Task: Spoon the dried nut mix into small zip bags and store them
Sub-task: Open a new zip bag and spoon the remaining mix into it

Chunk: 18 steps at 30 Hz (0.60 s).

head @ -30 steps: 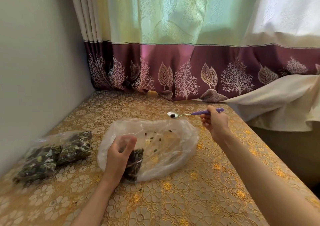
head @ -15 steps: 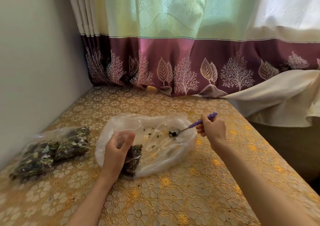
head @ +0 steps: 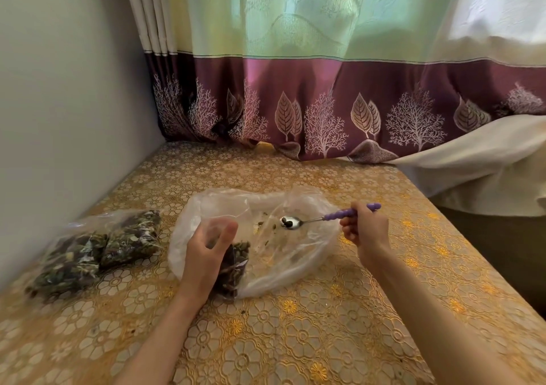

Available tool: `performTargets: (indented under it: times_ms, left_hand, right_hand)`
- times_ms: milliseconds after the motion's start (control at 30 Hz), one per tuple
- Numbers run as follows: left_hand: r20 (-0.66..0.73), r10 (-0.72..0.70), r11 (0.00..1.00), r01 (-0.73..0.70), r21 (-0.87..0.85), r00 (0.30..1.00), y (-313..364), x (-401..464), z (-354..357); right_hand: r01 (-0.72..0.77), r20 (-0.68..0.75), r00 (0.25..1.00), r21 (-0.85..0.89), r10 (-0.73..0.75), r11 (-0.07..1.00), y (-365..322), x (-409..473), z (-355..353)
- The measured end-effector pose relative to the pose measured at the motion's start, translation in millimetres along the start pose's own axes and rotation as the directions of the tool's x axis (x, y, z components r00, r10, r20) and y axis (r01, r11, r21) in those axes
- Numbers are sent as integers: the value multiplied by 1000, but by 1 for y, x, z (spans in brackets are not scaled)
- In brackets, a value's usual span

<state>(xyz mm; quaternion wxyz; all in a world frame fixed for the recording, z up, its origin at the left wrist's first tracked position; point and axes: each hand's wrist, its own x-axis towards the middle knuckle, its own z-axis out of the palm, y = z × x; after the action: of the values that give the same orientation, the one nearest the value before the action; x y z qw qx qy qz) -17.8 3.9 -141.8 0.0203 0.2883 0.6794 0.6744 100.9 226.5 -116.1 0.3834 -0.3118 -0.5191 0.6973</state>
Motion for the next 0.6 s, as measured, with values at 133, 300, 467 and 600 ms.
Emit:
performTargets:
  times_ms: [133,300,467,600]
  left_hand:
    - [6,3,1000,-3,1,1000,1,0,0]
    - [4,9,1000,-9,-9,1000,2,-1,0]
    - [4,13,1000,-13,-10,1000,1,-2,0]
    - [2,9,1000,-9,-13,1000,2,-1,0]
  right_hand:
    - [-1,110,994,-24,4,1000,1,-18,4]
    - [-51,207,976,-96,70,994,14,-36,9]
    - [-63,178,980,-127,85,990,21,-38,13]
    - [-85,108,990,-79,94,993,22,-32,13]
